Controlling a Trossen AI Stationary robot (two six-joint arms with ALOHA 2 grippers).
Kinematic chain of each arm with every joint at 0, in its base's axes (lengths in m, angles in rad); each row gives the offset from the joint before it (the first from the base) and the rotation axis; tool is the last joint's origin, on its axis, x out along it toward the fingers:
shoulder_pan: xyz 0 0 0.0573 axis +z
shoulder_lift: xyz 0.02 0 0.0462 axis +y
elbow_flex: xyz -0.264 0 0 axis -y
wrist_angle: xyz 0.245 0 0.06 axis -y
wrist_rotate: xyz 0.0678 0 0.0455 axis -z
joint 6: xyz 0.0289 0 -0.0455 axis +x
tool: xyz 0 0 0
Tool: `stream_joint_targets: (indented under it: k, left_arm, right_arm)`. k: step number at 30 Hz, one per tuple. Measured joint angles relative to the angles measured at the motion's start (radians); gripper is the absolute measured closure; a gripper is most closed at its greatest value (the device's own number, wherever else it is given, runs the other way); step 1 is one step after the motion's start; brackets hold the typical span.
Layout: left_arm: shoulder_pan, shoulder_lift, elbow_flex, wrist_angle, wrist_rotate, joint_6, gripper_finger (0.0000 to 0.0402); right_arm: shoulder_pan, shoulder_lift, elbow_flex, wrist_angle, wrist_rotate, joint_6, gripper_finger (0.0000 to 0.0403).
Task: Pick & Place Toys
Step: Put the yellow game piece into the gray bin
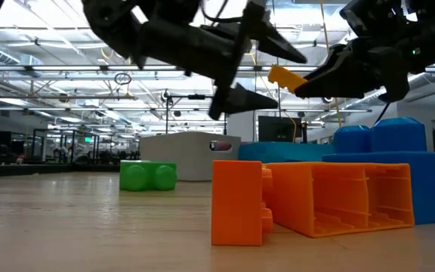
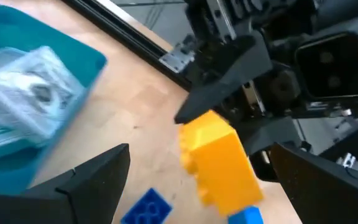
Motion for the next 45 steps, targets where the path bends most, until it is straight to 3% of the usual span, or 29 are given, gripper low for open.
stream_joint_targets:
  k: [4,7,13,18,22,24,32,37,41,45]
  left_arm:
    - [0.016,0.043,0.05,-0.001,0.053,-0.003,0.0019]
    - [0.028,0.051,0.061,-0.014,0.077,-0.009,0.006]
    - [0.047,0.052,0.063,-0.024,0.122,-0.027,0.0194]
    - [0.063,0.043,0.064,-0.059,0.153,-0.006,0.0305]
    - [0.091,-0.025,0.064,-0.198,0.183,0.064,0.0308]
    - [0.101,-0.061,0.063,-0.301,0.133,0.087,0.0308]
    - [0.117,-0.22,0.05,-0.78,-0.373,0.055,0.0296]
    - [0.151,-0.259,0.01,-0.976,-0.55,-0.072,0.0295]
    - [0.205,-0.241,-0.034,-1.016,-0.595,-0.149,0.0297]
    - [0.268,-0.241,-0.043,-1.005,-0.492,-0.173,0.0248]
  right_arm:
    - [0.0,0.0,0.0,-0.019,-0.002,0.0,0.0304]
    - [0.0,0.0,0.0,-0.034,-0.002,0.008,0.0304]
    - [0.0,0.0,0.0,-0.039,-0.002,0.028,0.03]
    - [0.0,0.0,0.0,-0.044,-0.001,0.025,0.0269]
    - [0.0,-0.003,0.001,-0.028,-0.001,0.154,0.0242]
    - [0.0,-0.004,-0.001,-0.032,0.001,0.198,0.0231]
    - [0.001,-0.006,0.0,-0.033,-0.005,0.189,0.0216]
    - [0.0,-0.006,0.0,-0.039,-0.003,0.148,0.0224]
    - [-0.002,-0.006,0.0,-0.031,-0.003,0.123,0.0229]
    - [-0.002,-0.006,0.0,-0.031,-0.003,0.13,0.0228]
